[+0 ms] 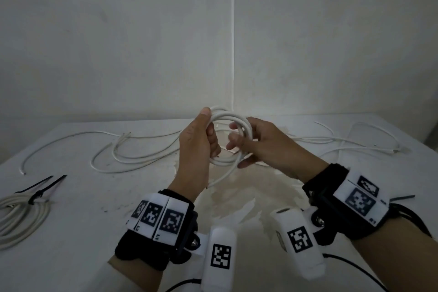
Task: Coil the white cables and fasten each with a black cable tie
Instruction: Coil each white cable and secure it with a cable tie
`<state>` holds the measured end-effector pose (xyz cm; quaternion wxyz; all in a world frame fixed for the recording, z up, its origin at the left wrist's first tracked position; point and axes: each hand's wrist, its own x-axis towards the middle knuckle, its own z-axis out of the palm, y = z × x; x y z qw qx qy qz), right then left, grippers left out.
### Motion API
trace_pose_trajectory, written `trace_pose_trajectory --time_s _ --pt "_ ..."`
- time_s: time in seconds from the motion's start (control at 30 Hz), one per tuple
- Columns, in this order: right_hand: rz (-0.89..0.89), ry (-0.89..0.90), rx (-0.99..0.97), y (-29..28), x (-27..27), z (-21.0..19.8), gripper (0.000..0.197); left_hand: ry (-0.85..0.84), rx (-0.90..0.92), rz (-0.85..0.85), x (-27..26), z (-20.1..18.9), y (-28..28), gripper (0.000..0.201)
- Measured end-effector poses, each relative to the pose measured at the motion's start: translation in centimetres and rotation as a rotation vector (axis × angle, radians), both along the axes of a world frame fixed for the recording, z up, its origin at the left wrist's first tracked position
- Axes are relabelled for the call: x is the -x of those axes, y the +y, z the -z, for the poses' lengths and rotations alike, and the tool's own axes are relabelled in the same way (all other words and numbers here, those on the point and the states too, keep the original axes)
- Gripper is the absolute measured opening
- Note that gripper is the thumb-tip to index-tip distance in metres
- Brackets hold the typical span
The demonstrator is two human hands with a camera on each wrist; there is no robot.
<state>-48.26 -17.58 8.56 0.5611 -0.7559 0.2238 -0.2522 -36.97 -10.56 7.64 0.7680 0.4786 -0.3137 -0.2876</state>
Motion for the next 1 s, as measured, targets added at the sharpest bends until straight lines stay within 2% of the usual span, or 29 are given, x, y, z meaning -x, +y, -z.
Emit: trace_pose_trajectory --time_s 0.1,0.3,0.47,0.63,0.7,0.77,0.9,1.0 --pt "-0.032 0.053 -0.105 0.4 -0.2 0.3 0.039 0.012 -0.001 -0.027 -0.4 0.1 0.0 0.041" --pt "-0.065 0.147 -0.011 -0.2 -0.4 0.1 0.043 0.043 -0.046 -0.061 -0.5 0.6 0.0 0.047" --pt "-0.098 0.205 0.14 -0.1 -0.1 0.2 0.046 0.078 -0.048 -0.102 -0.5 0.6 0.0 0.045" --pt "-0.06 0.338 0.407 0.1 0.2 0.1 0.065 0.147 -0.016 -0.177 -1.5 0.5 -0.1 0.041" --pt "-0.037 0.379 0.486 0.2 0.1 0.6 0.061 0.148 -0.006 -0.193 -1.6 0.5 -0.2 0.041" --pt "-0.019 0.348 0.447 0.1 0.0 1.1 0.055 0.153 0.011 -0.192 -1.4 0.4 -0.2 0.041" --pt "-0.038 0.154 0.262 -0.2 -0.1 1.0 0.036 0.172 0.034 -0.154 -1.1 0.1 -0.2 0.042" --pt "0.035 -0.089 0.196 0.0 -1.0 0.8 0.015 0.182 0.055 -0.097 -1.0 -0.2 -0.4 0.043"
